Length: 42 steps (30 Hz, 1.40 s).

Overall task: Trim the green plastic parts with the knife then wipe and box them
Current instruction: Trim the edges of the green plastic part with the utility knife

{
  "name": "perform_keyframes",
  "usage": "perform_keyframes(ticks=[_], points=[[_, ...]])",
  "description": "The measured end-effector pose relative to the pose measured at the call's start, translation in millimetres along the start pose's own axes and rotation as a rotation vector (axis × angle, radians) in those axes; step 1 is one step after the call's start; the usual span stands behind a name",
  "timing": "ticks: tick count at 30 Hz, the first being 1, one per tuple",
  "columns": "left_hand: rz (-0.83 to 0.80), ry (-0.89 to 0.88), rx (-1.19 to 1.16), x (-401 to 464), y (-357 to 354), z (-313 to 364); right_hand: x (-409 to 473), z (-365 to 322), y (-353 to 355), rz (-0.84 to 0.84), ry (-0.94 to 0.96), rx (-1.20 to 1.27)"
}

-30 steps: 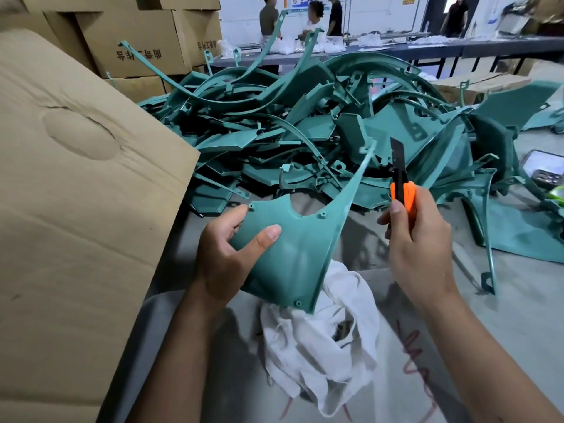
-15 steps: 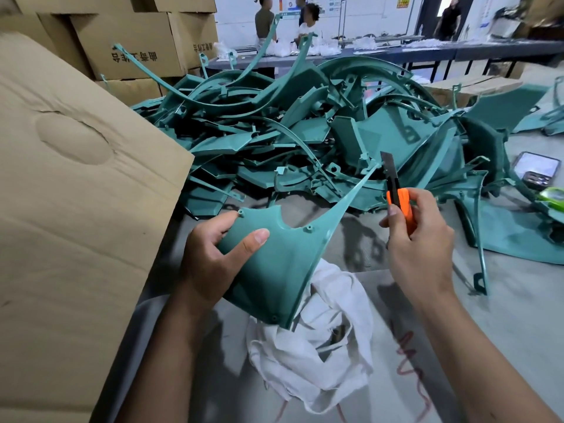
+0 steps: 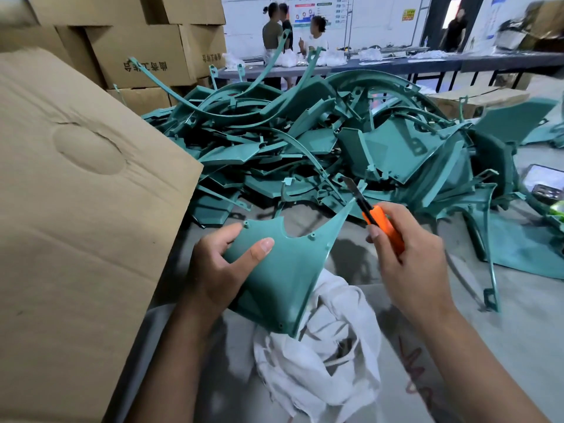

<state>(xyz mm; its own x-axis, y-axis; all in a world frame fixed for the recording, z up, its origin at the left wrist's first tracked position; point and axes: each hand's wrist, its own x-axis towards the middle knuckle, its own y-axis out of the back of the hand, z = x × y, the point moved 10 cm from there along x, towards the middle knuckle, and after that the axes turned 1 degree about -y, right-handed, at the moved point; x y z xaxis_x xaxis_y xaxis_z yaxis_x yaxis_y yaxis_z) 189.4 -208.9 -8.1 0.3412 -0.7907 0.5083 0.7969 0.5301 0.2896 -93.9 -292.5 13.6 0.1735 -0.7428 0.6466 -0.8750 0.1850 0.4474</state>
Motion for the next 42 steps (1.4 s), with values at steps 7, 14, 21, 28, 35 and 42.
perform_keyframes(ticks=[7, 14, 21, 28, 35, 42], points=[[0.095, 0.117, -0.155, 2, 1, -15, -2, -16, -12, -0.104, 0.103, 0.087], [0.142, 0.161, -0.245, 2, 1, -10, -8, -41, -19, -0.174, 0.279, 0.096], [0.147, 0.176, -0.32, 1, -3, 2, -4, -49, -13, -0.192, 0.36, 0.119], [0.351, 0.302, -0.49, -4, 21, -9, -9, -61, -22, -0.263, 0.437, 0.136], [0.502, 0.381, -0.548, -11, 35, -14, -10, -63, -29, -0.312, 0.46, 0.082], [0.325, 0.36, -0.653, -5, 17, -6, 2, 2, -18, -0.202, 0.041, -0.476]])
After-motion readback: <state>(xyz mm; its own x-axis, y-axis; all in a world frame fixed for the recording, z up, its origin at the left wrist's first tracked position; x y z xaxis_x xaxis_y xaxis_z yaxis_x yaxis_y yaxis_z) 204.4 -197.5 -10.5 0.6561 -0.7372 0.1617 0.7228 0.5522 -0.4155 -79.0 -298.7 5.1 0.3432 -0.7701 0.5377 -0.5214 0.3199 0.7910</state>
